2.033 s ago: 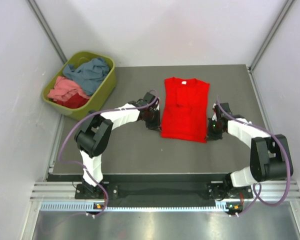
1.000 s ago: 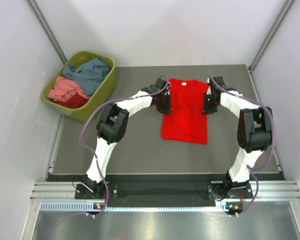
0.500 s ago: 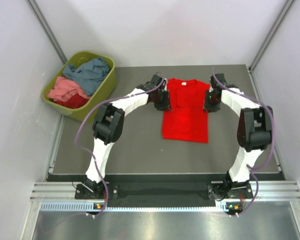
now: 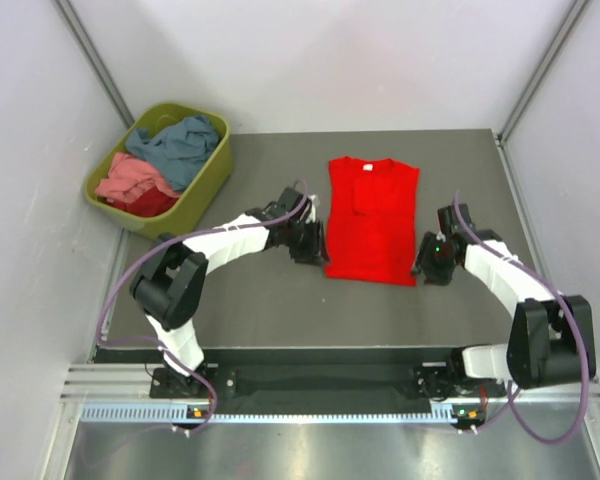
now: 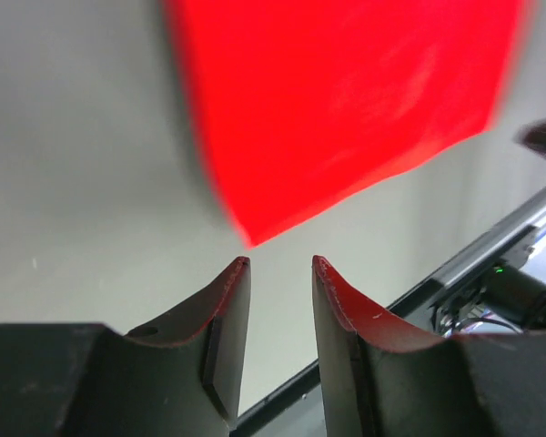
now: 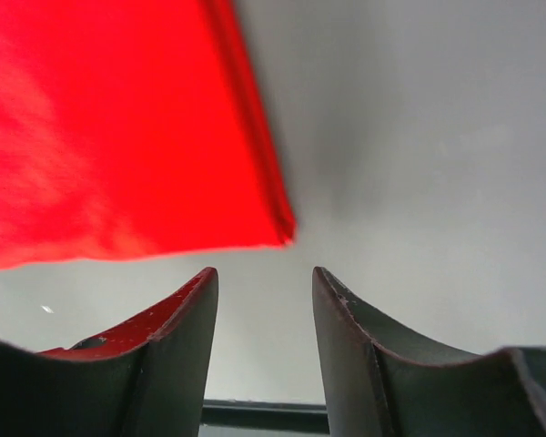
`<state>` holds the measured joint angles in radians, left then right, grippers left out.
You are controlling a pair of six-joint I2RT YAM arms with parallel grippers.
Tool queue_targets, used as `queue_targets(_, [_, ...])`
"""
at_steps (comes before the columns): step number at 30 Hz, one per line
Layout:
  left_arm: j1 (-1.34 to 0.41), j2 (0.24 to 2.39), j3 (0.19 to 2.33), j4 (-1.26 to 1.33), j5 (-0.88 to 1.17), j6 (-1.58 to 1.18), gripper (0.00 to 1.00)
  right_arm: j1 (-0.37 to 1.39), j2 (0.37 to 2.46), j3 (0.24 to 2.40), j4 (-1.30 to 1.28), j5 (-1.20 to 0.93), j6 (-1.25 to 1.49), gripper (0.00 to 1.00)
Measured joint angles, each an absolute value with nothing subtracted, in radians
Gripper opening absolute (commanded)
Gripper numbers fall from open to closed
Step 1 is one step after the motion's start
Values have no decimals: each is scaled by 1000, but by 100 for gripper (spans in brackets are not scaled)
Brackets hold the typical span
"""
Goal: Fold and stack the t-shirts
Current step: Fold the tshirt
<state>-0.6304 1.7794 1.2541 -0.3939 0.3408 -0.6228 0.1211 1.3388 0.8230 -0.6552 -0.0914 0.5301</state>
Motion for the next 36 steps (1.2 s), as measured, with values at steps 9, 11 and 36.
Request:
queue_targets(9, [-630, 1838, 1112, -262, 384, -767, 41, 121, 1266, 646, -567, -104, 614, 45])
queue_targets(11, [-632, 1846, 1105, -234, 381, -786, 41, 121, 1274, 628, -535, -103, 618, 45])
queue_targets(36, [-697, 1913, 1184, -297, 246, -783, 33, 121, 1292, 580, -384, -68, 601, 0])
